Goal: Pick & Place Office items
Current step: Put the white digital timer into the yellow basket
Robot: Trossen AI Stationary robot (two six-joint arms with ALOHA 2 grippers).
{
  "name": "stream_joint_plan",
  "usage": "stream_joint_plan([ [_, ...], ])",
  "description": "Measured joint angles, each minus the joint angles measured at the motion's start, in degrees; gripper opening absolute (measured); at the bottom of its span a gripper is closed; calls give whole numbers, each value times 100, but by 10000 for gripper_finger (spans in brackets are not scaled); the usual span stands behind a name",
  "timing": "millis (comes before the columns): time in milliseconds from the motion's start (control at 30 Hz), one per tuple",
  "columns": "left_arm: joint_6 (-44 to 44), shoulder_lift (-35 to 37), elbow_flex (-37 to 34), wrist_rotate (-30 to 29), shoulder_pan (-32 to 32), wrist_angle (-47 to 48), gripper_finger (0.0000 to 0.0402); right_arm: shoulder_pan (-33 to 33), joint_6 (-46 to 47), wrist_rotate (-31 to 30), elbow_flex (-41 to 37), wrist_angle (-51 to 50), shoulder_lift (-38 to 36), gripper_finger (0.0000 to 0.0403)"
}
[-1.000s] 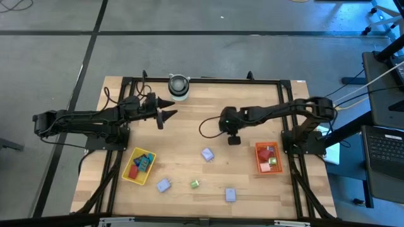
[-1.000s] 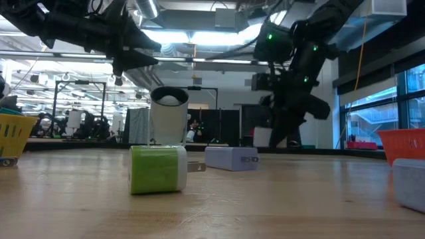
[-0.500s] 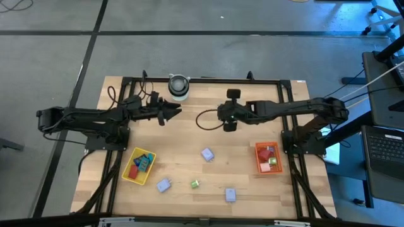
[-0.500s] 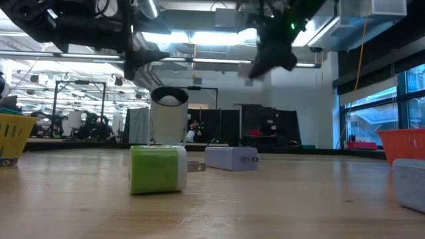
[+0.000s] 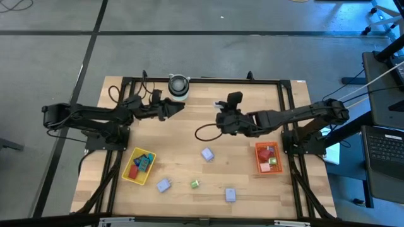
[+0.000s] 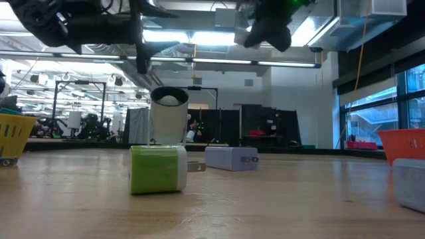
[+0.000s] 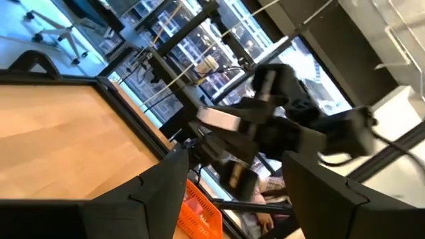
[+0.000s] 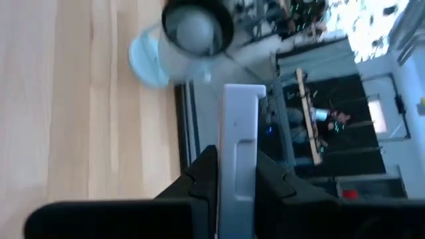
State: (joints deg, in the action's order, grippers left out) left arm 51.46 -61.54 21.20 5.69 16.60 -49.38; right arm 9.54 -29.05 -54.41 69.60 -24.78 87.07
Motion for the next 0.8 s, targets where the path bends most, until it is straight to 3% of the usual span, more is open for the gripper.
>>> stream_joint_plan([
  [67,-76,-226,144,72,0,-1,239,71,-117,330,0,376,0,53],
  [133,-481,-430,292,246,0,12,239,115,-27,1079,2,681,0,53],
  [267,-2859,-625,540,303,-139,190,239,129,536,2099,2,870,0,53],
  [433,-5669,-627,674,-167,-466,938,239,121,916,2235,2,870,0,53],
  [533,-6613,-625,679,-360,-705,930,239,113,1026,2368,2,868,0,53],
  [667,-7916,-597,683,-1139,-1095,822,239,0,1304,2896,2,979,0,53],
  [800,-8923,-595,712,-1413,-1538,760,239,-113,1354,3009,4,1074,0,53],
])
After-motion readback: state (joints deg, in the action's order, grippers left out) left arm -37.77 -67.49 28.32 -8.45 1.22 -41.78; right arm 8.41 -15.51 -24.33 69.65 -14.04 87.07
